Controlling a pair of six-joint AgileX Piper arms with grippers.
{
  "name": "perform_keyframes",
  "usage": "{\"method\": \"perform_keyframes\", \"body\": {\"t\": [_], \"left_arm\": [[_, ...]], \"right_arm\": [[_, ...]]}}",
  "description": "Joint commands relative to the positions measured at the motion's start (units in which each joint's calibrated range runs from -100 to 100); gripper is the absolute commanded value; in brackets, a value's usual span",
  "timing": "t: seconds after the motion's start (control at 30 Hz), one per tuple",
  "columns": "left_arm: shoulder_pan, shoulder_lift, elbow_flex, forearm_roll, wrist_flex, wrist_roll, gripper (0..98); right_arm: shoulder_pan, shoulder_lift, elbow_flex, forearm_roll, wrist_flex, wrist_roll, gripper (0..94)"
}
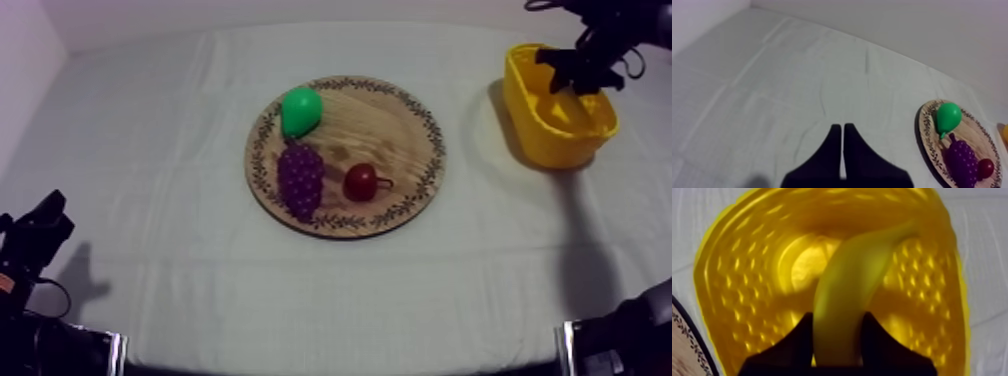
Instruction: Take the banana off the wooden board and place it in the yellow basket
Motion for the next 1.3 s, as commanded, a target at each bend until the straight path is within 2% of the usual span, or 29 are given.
{"method": "perform_keyframes", "body": {"t": [0.0, 0.3, 0.63, 0.8, 1.0, 1.27], "left_arm": [[0.0, 0.0, 0.0, 0.01, 0.0, 0.0, 0.1], [0.0, 0.0, 0.0, 0.01, 0.0, 0.0, 0.1], [0.0, 0.0, 0.0, 0.01, 0.0, 0.0, 0.1], [0.0, 0.0, 0.0, 0.01, 0.0, 0.0, 0.1], [0.0, 0.0, 0.0, 0.01, 0.0, 0.0, 0.1], [0.0, 0.0, 0.0, 0.01, 0.0, 0.0, 0.1]], "right_arm": [[-0.2, 0.6, 0.3, 0.0, -0.2, -0.2, 19.9], [-0.7, 2.7, 0.5, 1.3, -2.8, -2.5, 30.6], [0.1, 2.5, -1.0, 1.4, -3.3, -3.1, 39.6], [0.5, -0.5, 1.9, 1.0, -6.6, -2.9, 24.5], [0.6, -10.8, 12.2, 2.8, -12.6, -5.3, 5.9], [1.2, -34.5, 33.1, 3.5, -19.9, -5.9, 0.9]]}}
